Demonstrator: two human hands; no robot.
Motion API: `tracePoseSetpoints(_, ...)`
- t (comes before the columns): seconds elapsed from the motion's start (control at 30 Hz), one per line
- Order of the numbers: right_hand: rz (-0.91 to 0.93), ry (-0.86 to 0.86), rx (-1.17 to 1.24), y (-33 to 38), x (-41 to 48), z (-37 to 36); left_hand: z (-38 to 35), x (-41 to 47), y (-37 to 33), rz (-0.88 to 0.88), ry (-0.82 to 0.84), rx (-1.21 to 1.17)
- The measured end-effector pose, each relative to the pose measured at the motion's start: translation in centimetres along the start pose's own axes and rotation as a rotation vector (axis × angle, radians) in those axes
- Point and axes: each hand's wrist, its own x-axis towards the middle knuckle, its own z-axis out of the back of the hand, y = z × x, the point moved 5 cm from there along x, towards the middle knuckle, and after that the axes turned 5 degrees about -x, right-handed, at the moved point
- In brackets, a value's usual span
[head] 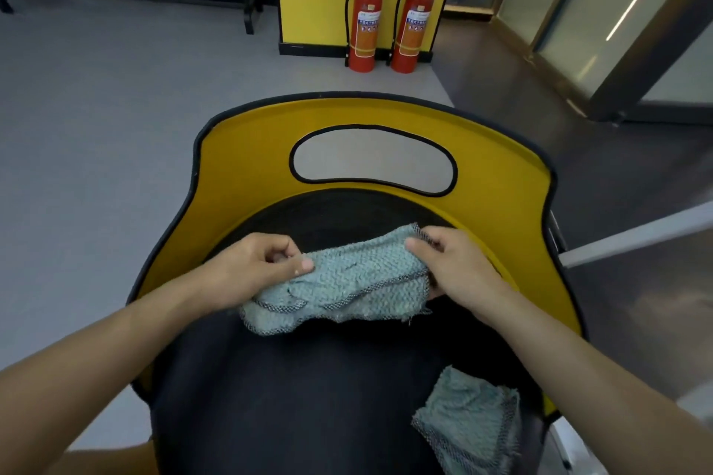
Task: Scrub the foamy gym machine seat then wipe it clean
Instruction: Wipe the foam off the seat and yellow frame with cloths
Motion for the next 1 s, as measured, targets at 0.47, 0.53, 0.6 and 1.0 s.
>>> tracePoseSetpoints(0.47,0.094,0.050,-0.779,-5.0,-1.3,-1.6,-3.9,-2.2,2.6,-0.392,-0.104,0.994)
tracePoseSetpoints(0.53,0.224,0.164,-0.873,-4.7,-1.9,-2.6,-4.7,-2.3,3.1,-0.308,0.040,0.889)
tracePoseSetpoints(0.6,0.274,0.278,-0.898,-5.3,-2.6,-3.7,-4.8,-2.0,3.8,-0.227,0.128,0.937)
tracePoseSetpoints(1.0,0.419,0.140,-0.938,-5.6,-2.4,-4.5,-6.6,-3.1,4.4,-0.449,-0.062,1.085)
